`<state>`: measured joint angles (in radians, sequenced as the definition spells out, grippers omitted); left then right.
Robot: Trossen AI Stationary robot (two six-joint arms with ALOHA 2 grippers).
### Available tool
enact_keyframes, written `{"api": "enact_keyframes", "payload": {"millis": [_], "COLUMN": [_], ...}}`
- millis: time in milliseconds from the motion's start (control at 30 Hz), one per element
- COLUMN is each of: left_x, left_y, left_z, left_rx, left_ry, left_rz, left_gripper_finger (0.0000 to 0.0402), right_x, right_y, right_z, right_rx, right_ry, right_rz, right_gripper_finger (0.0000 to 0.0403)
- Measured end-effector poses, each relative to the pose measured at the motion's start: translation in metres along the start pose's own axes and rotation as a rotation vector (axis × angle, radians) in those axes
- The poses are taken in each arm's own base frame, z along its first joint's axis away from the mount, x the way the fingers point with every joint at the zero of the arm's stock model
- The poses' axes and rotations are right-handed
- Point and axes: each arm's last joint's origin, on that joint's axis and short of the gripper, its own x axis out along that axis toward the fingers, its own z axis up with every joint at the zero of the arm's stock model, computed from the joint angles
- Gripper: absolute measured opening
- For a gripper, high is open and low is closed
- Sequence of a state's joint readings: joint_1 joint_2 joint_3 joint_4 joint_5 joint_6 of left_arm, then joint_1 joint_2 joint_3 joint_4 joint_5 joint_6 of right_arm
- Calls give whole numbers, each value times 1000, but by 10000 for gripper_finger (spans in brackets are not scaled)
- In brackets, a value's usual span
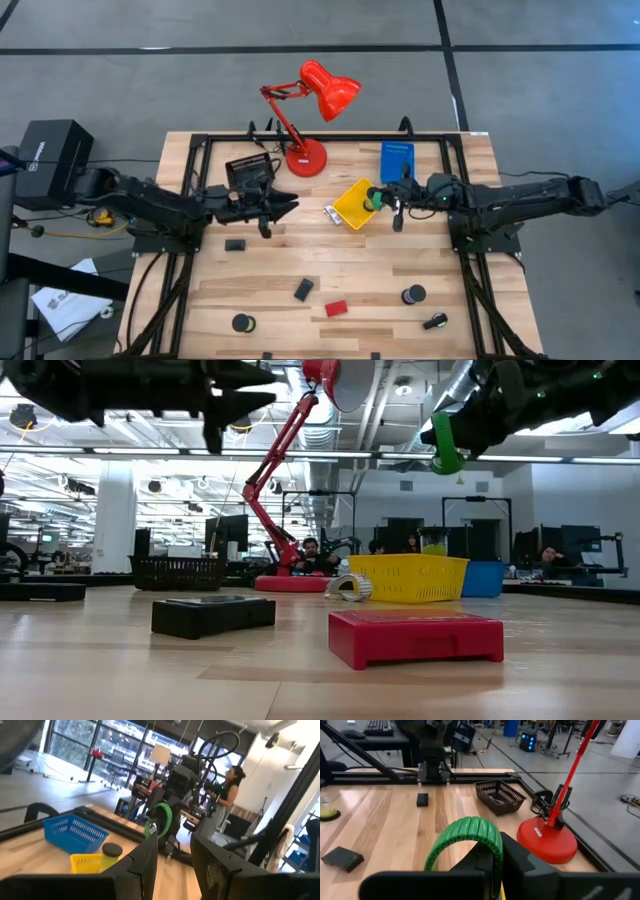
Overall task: Pick & Place Office items
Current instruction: Put the green wrist watch into the black bin
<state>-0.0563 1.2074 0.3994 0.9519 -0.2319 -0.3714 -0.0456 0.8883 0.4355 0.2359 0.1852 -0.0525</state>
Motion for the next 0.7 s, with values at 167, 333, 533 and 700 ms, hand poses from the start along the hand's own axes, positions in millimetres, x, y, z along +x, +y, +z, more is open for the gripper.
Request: {"api": "enact_keyframes", "payload": {"millis": [167, 333, 533, 700], "left_x": [33, 74, 103, 111], "left_y": [1, -4, -7, -5], "left_z": [-12, -23, -34, -44], "left_rx": [10, 72, 236, 243], "left_ry": [44, 119, 125, 150], "left_rz": [-17, -160, -178, -172], "left_gripper_finger": [112, 112, 113, 128], "right_x": [0, 5, 13, 20], "right_y": [0, 5, 10, 12], "right_z": [0, 2, 0, 2], "right_rx": [1, 10, -7, 11], "right_ry": [-5, -35, -47, -100], "right_rz": [3, 31, 61, 66], "right_gripper_finger": [11, 11, 12, 12]}}
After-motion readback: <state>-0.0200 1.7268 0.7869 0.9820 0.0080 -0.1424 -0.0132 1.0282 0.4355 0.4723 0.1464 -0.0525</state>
